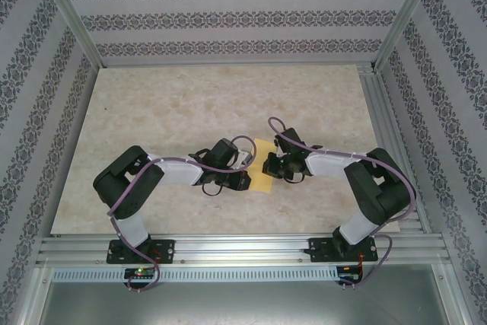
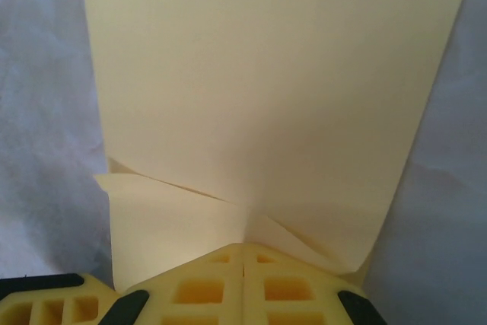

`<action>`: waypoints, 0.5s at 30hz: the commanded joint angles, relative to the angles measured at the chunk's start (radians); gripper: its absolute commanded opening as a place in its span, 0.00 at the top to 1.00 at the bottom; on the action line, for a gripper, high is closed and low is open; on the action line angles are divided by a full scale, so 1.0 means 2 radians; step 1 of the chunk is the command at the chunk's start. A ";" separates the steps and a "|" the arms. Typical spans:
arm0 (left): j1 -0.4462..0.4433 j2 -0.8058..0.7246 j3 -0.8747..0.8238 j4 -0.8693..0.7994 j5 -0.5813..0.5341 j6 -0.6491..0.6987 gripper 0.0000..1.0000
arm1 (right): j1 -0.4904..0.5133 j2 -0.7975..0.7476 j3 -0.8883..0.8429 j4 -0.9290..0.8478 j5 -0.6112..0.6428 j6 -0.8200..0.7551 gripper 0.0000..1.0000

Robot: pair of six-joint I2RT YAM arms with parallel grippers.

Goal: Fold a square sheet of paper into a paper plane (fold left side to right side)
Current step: Fold the triangle a second time at the center of the table.

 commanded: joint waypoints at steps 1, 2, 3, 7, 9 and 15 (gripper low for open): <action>-0.006 0.005 -0.008 -0.037 -0.007 0.011 0.88 | -0.002 0.016 0.020 -0.008 0.019 -0.014 0.95; -0.006 0.004 -0.007 -0.038 -0.007 0.011 0.89 | -0.003 0.019 0.020 -0.012 0.021 -0.015 0.95; -0.006 0.000 -0.005 -0.041 -0.007 0.011 0.88 | -0.003 0.021 0.018 -0.016 0.022 -0.015 0.95; -0.006 -0.021 0.007 -0.052 -0.006 0.011 0.87 | -0.003 0.021 0.008 -0.029 0.026 -0.015 0.95; -0.006 -0.029 0.020 -0.060 -0.002 0.012 0.87 | -0.004 0.019 0.002 -0.034 0.027 -0.017 0.95; -0.006 -0.023 0.050 -0.054 0.012 0.004 0.86 | -0.009 0.018 -0.009 -0.035 0.025 -0.017 0.95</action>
